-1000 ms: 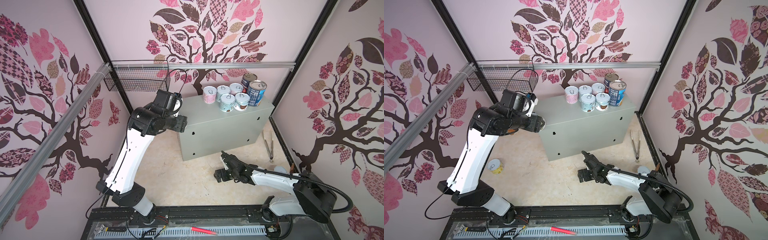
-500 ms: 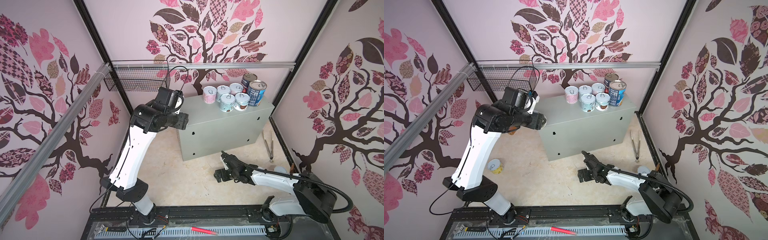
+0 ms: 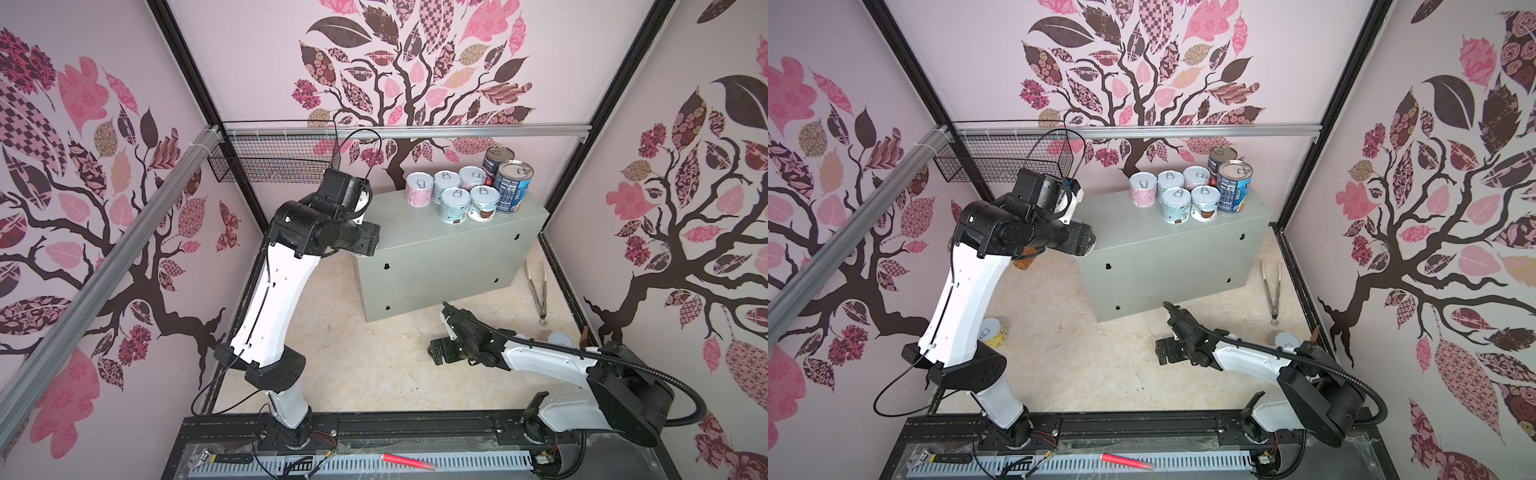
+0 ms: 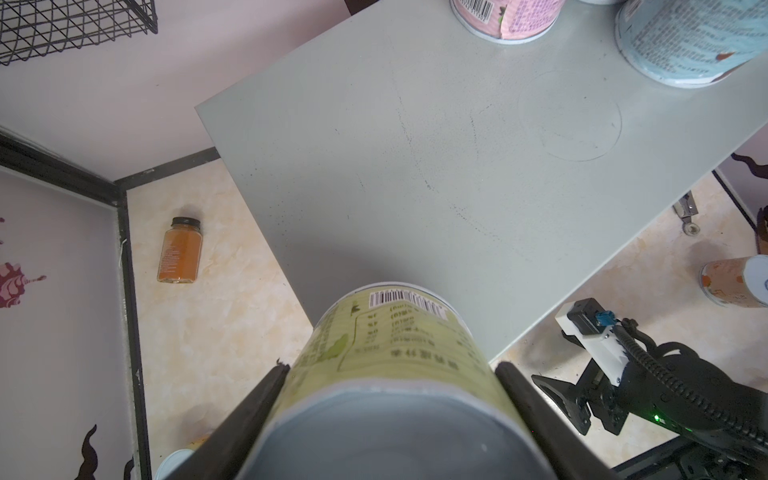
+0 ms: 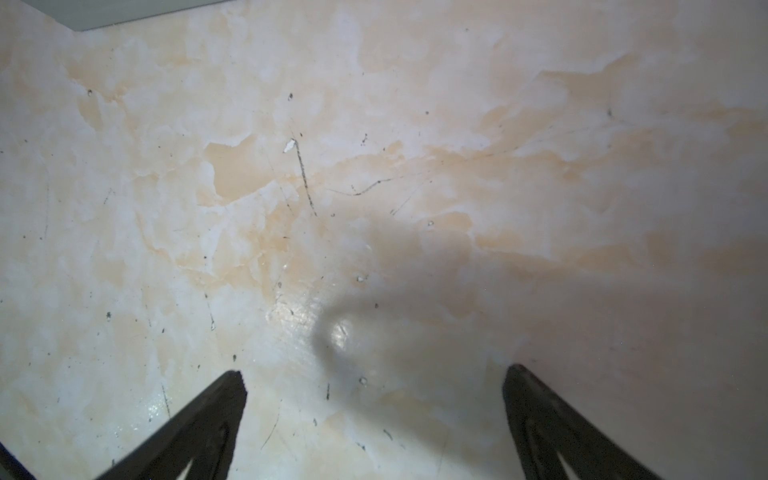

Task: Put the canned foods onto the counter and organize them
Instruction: 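Carry the green-labelled can over the cabinet top with the left gripper, then lower the green-labelled can onto the cabinet top and open the left gripper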

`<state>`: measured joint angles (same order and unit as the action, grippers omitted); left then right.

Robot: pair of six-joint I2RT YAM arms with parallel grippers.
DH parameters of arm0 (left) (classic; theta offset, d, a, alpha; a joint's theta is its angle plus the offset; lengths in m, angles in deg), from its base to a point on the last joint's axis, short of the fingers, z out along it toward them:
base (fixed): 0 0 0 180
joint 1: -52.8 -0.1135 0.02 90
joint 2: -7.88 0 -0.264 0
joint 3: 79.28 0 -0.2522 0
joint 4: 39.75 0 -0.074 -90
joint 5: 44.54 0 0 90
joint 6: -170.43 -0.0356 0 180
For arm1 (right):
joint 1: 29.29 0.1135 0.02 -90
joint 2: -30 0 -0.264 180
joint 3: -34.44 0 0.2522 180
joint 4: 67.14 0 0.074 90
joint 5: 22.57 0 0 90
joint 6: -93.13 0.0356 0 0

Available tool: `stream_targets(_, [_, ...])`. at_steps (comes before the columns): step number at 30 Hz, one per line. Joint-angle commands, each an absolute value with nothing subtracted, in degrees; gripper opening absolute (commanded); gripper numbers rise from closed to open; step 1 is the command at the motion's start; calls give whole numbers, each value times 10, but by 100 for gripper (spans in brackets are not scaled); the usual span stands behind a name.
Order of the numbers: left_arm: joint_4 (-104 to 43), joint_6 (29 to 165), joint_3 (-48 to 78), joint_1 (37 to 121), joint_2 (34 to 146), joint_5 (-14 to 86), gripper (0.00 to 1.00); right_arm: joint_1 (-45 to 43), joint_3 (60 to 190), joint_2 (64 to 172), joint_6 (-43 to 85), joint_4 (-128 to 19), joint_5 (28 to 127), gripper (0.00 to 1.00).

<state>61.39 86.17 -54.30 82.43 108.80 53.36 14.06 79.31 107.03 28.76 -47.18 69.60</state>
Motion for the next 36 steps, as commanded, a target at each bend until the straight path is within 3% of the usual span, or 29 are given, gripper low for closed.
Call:
stream_targets(1, [531,860,-564,825,1129,525,71,143,783,1073,286,-452,700,100])
stream_targets(28, [452,858,-604,825,1212,469,77,142,777,1072,283,-451,691,100])
stream_targets(33, [424,856,-576,825,1190,452,93,143,778,1073,282,-449,692,100])
stream_targets(36, [401,849,-558,826,1166,455,98,142,779,1071,282,-447,691,100])
